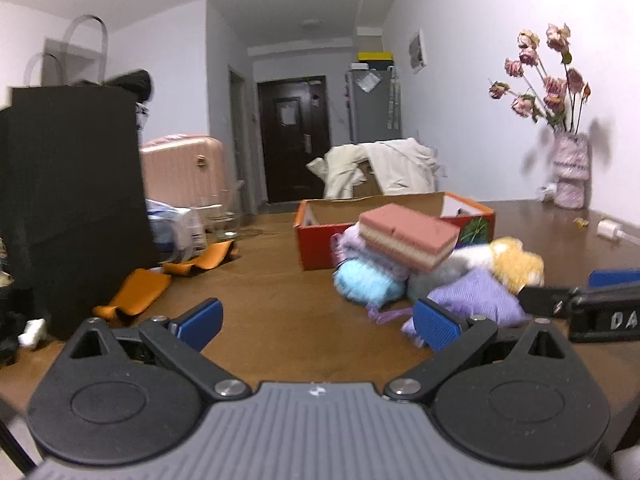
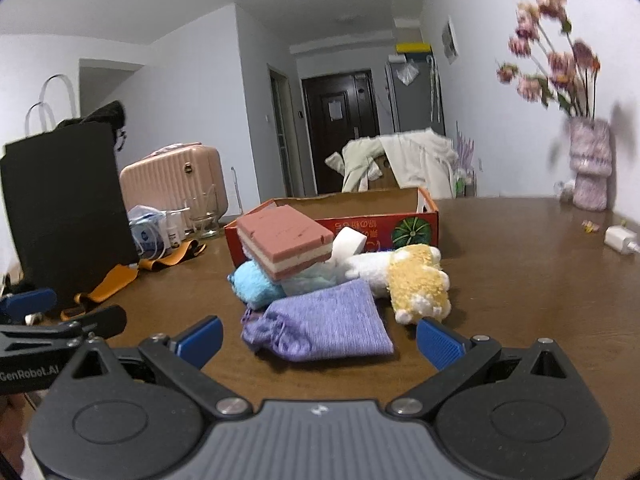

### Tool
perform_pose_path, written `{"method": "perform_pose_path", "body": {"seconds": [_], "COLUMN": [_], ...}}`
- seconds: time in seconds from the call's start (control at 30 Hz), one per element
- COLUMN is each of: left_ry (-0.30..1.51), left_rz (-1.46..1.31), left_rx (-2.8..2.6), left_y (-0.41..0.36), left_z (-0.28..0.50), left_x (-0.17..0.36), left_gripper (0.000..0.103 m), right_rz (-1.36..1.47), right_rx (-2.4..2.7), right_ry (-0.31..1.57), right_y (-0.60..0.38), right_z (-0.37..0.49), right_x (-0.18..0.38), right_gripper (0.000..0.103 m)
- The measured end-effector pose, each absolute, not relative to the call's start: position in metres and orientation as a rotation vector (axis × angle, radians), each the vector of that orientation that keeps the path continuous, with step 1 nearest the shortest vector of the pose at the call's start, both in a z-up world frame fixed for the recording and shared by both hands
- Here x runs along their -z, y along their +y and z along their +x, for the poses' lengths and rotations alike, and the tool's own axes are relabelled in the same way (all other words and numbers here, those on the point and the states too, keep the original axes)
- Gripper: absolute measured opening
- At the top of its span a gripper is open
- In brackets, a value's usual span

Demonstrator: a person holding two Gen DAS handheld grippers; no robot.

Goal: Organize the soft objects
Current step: 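Close both grippers on the pink layered sponge block from either side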

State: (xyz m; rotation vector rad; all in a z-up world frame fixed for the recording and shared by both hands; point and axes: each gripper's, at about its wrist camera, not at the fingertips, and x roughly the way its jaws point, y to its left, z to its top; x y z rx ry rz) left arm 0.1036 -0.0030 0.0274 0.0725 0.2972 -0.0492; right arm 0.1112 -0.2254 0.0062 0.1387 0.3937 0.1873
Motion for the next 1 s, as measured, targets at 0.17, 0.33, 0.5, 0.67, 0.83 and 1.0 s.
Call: {"method": "perform_pose_path", "body": {"seconds": [0.17, 0.33, 0.5, 0.67, 0.83, 1.0], "left_ry": [0.3, 0.348, 0.432, 0.499, 0.506, 0.508], "left_rz": [0.004, -0.034, -0.059, -0.092, -0.189, -0.258], "left_rx": [0.139, 0.249, 0.377, 0.429, 0.46, 0.449], "left_y": [0.002, -0.001, -0.006, -0.004, 0.011, 0.023], "left_z": [0.167, 0.239, 0.292, 0.31, 0.282, 0.24], "left_x": [-0.049, -0.062, -0.059, -0.051, -0.054, -0.056], "left_gripper": [0.101, 0.073, 0.05, 0.028, 0.028, 0.028], "right_rz": [0.331, 0.468, 0.563, 0.587, 0.525, 0.46], "right_rx": [-0.289, -0.322, -0.334, -0.326, -0.311, -0.37], "right_ry": [0.458, 0.476, 0.495, 0.523, 0.521, 0.516], "right_y": [-0.238, -0.239, -0.236, -0.236, -0.237, -0.237], "right_z": [0.162, 0.209, 0.246, 0.267, 0.266, 0.244], "right_x": [-0.01, -0.01, -0.007, -0.001, -0.01, -0.027], "right_gripper": [0.095, 0.068, 0.054, 0.046, 0.028, 0.026]}}
